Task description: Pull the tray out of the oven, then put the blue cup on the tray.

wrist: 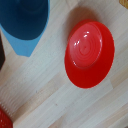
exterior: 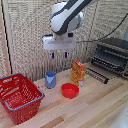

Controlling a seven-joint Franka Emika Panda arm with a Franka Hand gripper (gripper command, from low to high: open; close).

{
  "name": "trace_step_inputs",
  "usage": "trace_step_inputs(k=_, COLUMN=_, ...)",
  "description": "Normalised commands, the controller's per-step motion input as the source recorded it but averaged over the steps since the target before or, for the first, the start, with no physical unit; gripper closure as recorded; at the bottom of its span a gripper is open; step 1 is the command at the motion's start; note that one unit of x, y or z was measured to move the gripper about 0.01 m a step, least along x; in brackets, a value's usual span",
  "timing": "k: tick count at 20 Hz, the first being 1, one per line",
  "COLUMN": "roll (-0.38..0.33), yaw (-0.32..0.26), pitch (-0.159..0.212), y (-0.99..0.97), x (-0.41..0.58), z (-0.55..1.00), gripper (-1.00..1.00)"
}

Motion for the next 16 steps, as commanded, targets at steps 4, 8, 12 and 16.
trace_step_inputs(k=4, roll=0.108, yaw=0.027, pitch=0.091, y=-0.22, x=0.263, z=-0.20, gripper=-1.00)
trace_step_inputs(k=8, roll=0.138, yaw=0.052, pitch=0.081, y=-0.21, x=0.304, z=-0.35, gripper=-1.00)
trace_step_inputs(k=12, roll=0.131, yaw=0.099, pitch=0.104, y=-0.10, x=0.312, z=-0.41, gripper=-1.00)
trace_step_inputs(k=16, roll=0.092, yaw=0.084, pitch=0.035, y=0.03, x=0.452, z=-0.28, gripper=-1.00)
